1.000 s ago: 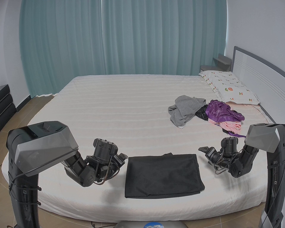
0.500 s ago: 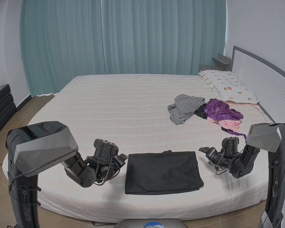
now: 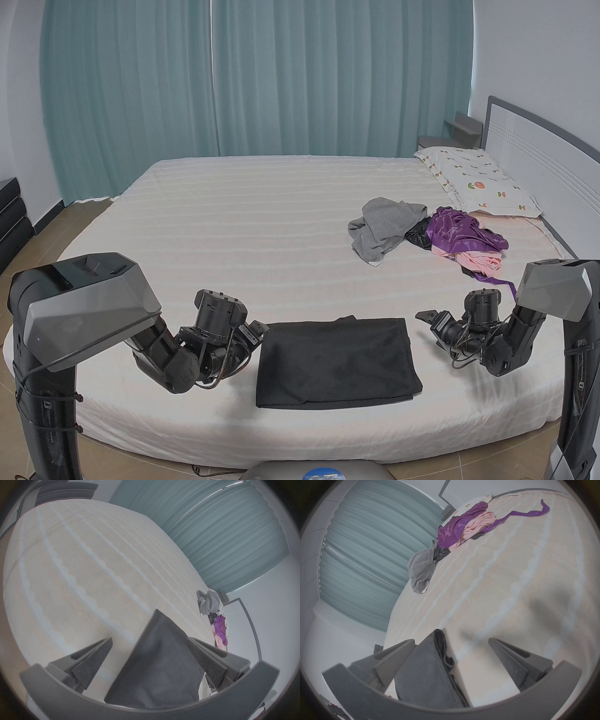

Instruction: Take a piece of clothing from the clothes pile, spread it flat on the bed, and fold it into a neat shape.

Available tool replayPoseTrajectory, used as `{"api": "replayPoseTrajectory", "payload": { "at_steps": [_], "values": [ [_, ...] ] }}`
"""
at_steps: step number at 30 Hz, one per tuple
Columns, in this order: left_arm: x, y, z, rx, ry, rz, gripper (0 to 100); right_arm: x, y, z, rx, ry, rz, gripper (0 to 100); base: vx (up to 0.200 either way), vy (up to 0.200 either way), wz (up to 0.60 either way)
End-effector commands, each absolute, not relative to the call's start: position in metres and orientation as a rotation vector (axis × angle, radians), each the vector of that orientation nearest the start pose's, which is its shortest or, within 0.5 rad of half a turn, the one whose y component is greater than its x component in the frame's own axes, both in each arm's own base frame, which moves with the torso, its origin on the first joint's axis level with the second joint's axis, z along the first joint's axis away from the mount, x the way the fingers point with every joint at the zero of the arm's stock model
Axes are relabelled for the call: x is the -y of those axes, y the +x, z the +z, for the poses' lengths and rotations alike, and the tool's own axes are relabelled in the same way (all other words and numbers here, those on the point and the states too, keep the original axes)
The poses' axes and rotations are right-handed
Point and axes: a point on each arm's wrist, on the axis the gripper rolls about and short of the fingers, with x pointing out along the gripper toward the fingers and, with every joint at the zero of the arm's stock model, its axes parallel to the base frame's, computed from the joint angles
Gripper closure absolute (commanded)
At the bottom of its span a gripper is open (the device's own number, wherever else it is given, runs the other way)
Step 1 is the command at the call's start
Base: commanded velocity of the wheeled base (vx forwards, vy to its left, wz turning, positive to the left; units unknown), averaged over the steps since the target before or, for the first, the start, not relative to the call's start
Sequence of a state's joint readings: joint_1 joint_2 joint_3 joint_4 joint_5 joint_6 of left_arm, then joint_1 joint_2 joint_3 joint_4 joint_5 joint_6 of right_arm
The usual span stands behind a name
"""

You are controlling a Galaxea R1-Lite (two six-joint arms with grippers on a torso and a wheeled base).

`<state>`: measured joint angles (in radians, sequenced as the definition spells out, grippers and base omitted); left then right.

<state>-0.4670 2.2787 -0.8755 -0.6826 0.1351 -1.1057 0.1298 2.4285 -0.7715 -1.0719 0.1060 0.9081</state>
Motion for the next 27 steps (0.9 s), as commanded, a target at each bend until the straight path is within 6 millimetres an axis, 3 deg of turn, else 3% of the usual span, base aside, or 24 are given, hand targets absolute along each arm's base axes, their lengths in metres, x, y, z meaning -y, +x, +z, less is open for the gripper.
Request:
{"api": "replayPoseTrajectory", "payload": {
  "at_steps": [1, 11, 27],
  "values": [
    [0.166, 0.335, 0.005, -0.772, -0.840, 0.089, 0, -0.050, 0.369, -0.042, -0.650, 0.869, -0.055, 0, 0.000, -0.200, 0.00],
    [0.157, 0.329, 0.015, -0.823, -0.847, 0.034, 0, -0.050, 0.369, -0.041, -0.650, 0.869, -0.055, 0, 0.000, -0.040, 0.00],
    [0.151, 0.332, -0.006, -0.853, -0.710, 0.019, 0, -0.054, 0.365, -0.045, -0.668, 0.855, -0.055, 0, 0.000, 0.000, 0.00]
  ]
}}
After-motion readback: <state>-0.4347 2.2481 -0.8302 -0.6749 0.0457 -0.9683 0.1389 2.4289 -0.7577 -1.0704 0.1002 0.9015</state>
